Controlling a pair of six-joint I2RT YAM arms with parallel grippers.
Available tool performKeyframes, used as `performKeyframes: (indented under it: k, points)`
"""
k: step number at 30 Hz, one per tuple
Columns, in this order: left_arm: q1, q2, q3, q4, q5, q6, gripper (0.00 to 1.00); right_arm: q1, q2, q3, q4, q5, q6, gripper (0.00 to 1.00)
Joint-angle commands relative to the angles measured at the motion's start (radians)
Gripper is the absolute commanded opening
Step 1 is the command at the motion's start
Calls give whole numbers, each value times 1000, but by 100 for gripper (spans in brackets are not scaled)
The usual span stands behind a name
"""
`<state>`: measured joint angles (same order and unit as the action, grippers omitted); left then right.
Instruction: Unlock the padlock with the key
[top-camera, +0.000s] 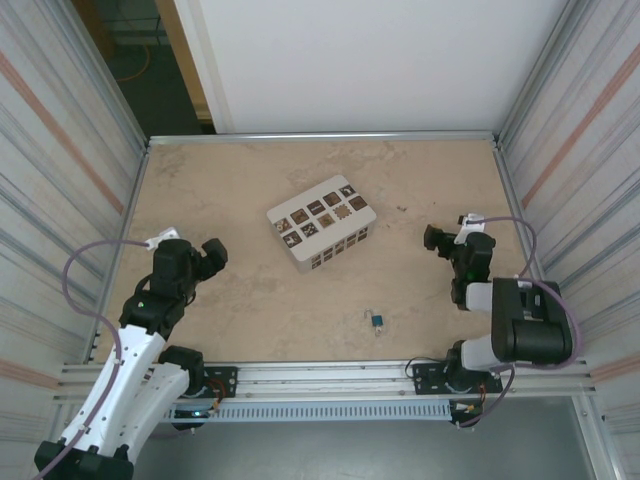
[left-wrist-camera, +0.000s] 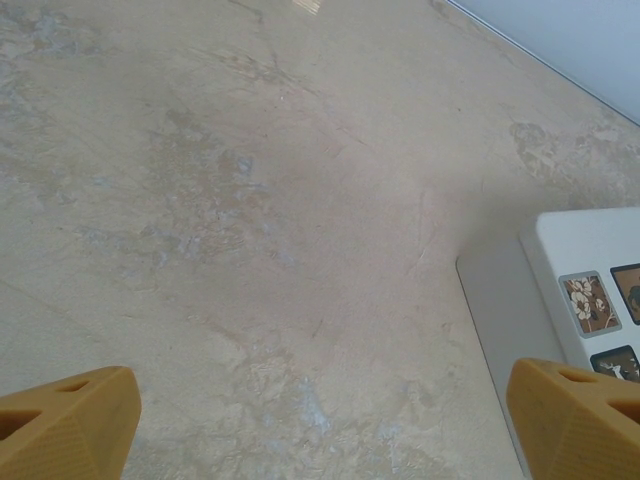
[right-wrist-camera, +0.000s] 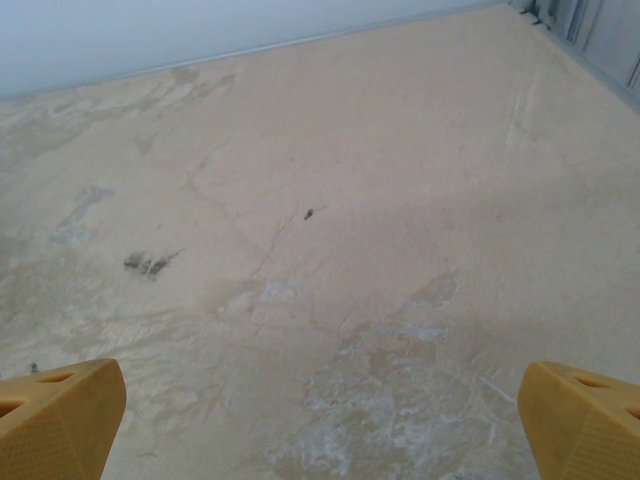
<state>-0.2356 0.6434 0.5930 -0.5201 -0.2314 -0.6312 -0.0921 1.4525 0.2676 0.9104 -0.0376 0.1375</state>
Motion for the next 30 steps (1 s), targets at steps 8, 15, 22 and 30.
performKeyframes:
  k: [8, 15, 22, 30]
  points:
    - [12, -4, 8, 24, -6, 13, 95, 50, 92, 144, -112, 58, -48, 99]
    - [24, 19, 33, 103, -69, 119, 95, 44, 88, 139, -114, 46, -45, 99]
    - [23, 35, 15, 299, -181, 312, 96, 48, 86, 140, -114, 54, -47, 99]
    - [28, 114, -62, 497, -305, 467, 99, 48, 88, 140, -113, 54, -47, 99]
